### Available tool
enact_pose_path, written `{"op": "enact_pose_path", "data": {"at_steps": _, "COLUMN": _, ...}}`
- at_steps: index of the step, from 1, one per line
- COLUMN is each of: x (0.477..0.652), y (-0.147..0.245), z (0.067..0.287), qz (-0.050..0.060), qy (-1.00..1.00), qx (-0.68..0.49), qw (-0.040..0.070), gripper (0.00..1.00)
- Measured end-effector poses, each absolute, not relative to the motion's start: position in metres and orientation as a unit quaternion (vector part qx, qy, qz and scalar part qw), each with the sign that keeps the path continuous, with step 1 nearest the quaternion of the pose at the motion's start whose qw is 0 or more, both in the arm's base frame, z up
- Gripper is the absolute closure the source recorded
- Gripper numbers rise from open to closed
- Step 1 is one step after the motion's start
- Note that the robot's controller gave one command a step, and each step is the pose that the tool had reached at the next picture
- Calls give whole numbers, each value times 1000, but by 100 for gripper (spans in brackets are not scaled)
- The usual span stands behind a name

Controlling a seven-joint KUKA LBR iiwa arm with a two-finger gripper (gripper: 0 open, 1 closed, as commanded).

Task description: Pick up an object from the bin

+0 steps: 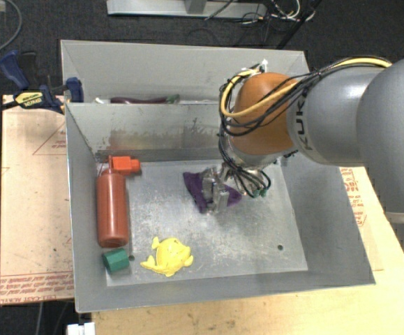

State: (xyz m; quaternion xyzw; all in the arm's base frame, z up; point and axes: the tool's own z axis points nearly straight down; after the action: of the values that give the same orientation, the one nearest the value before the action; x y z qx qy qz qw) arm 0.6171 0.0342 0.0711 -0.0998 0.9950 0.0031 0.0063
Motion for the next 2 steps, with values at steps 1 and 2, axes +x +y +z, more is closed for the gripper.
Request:
{"op": "enact_pose_path", "data": {"at_steps": 1, "x": 621, "y": 38, "z": 175, "qz": 4, "qy": 994, "qx": -113, "qw": 8, "gripper": 100}}
{"op": "enact_pose_path", "data": {"at_steps": 2, "x": 621, "y": 37, "z": 175, "qz": 4, "qy": 994, "qx": -113, "qw": 8, "gripper": 100}}
